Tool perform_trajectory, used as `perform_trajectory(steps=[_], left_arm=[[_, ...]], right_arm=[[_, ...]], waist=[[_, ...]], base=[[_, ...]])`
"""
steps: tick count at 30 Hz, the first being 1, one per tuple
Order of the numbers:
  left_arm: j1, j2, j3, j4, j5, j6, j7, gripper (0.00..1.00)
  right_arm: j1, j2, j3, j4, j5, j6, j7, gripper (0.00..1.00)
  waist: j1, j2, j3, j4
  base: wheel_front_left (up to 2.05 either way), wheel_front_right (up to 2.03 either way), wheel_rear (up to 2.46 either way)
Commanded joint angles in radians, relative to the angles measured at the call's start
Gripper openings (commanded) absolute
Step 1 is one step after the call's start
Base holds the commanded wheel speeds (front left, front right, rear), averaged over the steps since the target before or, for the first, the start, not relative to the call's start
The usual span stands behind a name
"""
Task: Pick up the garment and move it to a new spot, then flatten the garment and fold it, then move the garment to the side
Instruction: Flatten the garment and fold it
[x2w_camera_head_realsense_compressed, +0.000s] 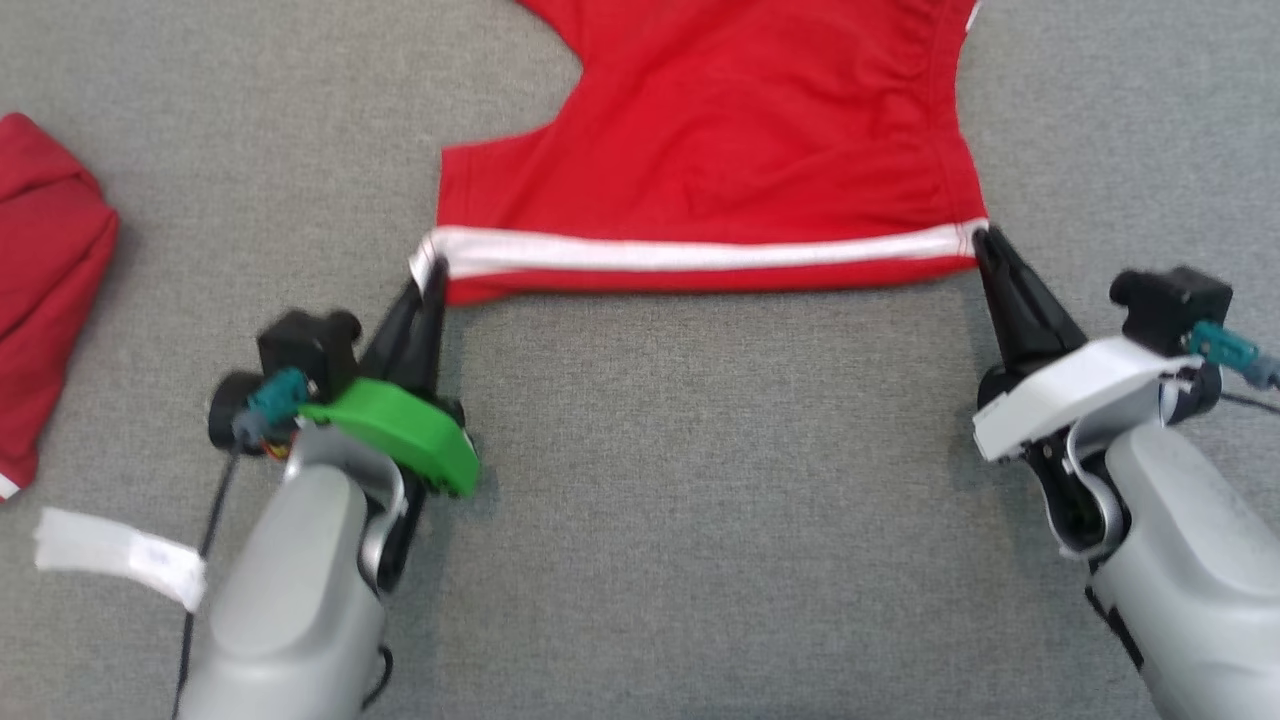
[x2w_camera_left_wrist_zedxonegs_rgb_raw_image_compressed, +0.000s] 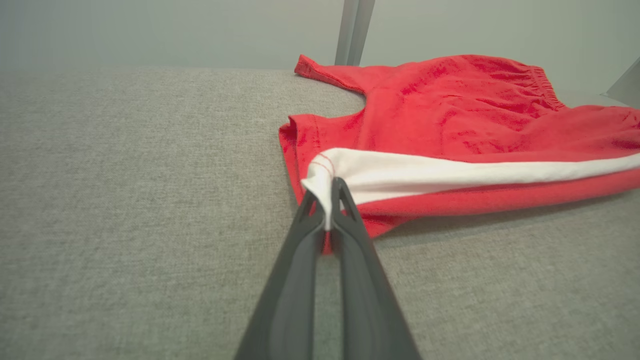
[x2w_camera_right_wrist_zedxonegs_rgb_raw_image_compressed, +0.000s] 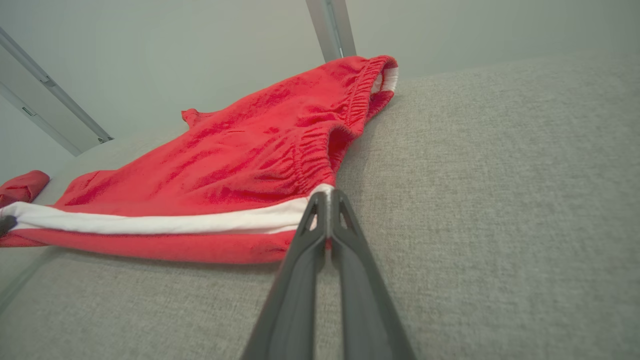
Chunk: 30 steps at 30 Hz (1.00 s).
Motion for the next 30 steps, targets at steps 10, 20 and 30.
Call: perform_trajectory(steps=[10,20,30], left_arm=[[0.465,-0.015,0.071,-0.139,0.038,0.002,-0.002,0.0],[0.702,-0.033,0.153,-0.182,0.049,0.002,-0.002,0.0],[0.582,0.0,0.171,-0.262,0.086,0.002,-0.002,0.0]], right_arm=[[0.419,0.05,-0.007,-0.138,-0.013,-0.002,-0.003,0.0],[0.663,0.052,0.027,-0.171,-0.029,-0.002,-0.003,0.0],[0.628,0.07,-0.049,-0.265,0.031,-0.002,-0.003,0.0]], waist=[[-0.0001,-0.0001,-0.28,-0.048],[-0.0001,-0.0001,-0.402,-0.045],[-0.0001,-0.0001,-0.306,-0.082]], base=[[0.0,0.0,0.0],[0.0,0.0,0.0],[0.0,0.0,0.0]])
